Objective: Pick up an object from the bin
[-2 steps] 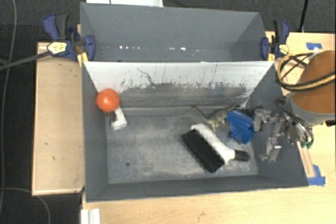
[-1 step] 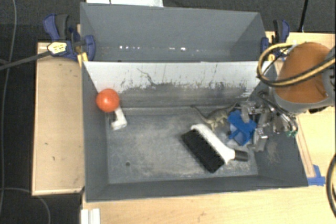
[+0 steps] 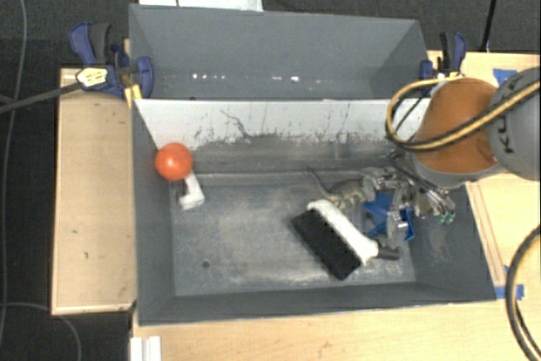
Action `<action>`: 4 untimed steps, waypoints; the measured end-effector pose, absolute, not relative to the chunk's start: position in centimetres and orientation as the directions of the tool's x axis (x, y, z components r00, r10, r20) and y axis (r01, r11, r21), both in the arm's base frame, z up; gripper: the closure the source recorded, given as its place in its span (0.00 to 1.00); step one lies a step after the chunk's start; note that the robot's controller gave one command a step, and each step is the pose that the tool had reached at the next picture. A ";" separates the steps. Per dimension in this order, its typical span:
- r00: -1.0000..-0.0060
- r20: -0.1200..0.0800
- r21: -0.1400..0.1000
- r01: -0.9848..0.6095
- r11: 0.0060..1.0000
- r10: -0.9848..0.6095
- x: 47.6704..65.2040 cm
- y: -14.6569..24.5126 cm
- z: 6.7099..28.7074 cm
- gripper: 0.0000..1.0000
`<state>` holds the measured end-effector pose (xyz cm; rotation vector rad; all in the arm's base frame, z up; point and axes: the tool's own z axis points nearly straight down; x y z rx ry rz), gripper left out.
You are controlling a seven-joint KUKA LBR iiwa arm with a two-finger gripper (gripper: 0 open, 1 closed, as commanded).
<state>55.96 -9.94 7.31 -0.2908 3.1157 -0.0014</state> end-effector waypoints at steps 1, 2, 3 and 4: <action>-0.999 -0.010 -0.006 -0.043 0.999 -0.043 55.1 -8.7 7.2 0.00; -1.000 -0.015 -0.005 -0.025 1.000 -0.025 55.5 -5.9 7.2 0.00; -1.000 -0.015 0.001 0.026 1.000 0.026 56.6 -8.7 7.1 0.00; -0.992 -0.016 -0.003 0.129 0.992 0.129 58.4 -12.2 7.9 0.00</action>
Offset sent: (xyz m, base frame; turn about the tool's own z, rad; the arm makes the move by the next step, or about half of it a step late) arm -0.0042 0.0483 -0.0031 0.1553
